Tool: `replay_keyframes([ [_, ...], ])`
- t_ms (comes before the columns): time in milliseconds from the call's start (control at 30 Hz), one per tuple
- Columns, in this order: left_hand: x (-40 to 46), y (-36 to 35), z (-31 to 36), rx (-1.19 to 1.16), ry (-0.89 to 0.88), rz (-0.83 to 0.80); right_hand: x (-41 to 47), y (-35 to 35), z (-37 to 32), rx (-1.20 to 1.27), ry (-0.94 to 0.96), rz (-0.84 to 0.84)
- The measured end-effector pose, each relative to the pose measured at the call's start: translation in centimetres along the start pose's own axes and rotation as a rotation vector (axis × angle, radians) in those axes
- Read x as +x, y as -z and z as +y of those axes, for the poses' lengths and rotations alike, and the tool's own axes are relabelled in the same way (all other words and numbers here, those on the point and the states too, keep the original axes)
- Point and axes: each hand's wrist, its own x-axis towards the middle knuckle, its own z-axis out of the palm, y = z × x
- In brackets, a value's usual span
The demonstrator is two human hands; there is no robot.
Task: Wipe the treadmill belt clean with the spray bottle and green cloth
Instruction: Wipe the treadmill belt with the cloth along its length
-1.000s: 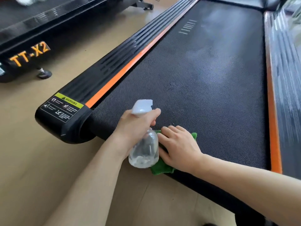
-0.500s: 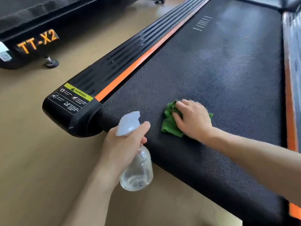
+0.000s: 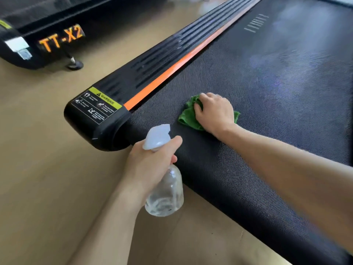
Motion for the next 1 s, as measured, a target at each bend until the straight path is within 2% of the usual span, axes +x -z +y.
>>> replay_keyframes([
  [67, 0.0, 0.3, 0.2, -0.006, 0.001, 0.009, -4.3, 0.7, -1.4, 0.068, 0.150, 0.004],
  [167, 0.1, 0.6, 0.2, -0.014, 0.011, 0.035, -10.7, 2.5, -3.4, 0.184, 0.392, -0.106],
  [300, 0.1, 1.2, 0.1, -0.019, 0.001, 0.054, -10.4, 2.4, -2.8, 0.182, 0.603, -0.128],
  [367, 0.2, 1.5, -0.1, -0.026, 0.013, 0.060, -6.9, 1.5, -2.0, 0.155, 0.557, -0.064],
  [500, 0.0, 2.1, -0.4, -0.020, 0.006, 0.069, 1.0, -0.8, -1.1, 0.034, 0.072, -0.004],
  [567, 0.0, 2.4, -0.3, -0.016, -0.005, 0.077, 1.3, -1.0, -2.0, 0.014, 0.006, 0.018],
  [667, -0.2, 2.5, -0.1, -0.020, -0.001, 0.069, -4.5, 0.3, -3.6, 0.075, 0.194, 0.012],
  [767, -0.3, 2.5, -0.1, 0.005, 0.009, 0.068, -10.1, 2.3, -4.4, 0.172, 0.429, -0.085],
  [867, -0.3, 2.5, -0.2, 0.021, -0.008, 0.058, -10.5, 2.2, -4.1, 0.152, 0.585, -0.101],
  [933, -0.2, 2.6, -0.3, 0.008, -0.002, 0.052, -7.8, 1.4, -3.6, 0.131, 0.635, -0.098],
  [1000, -0.2, 2.7, -0.5, -0.015, 0.011, 0.052, -3.5, 0.1, -3.5, 0.083, 0.488, -0.029],
])
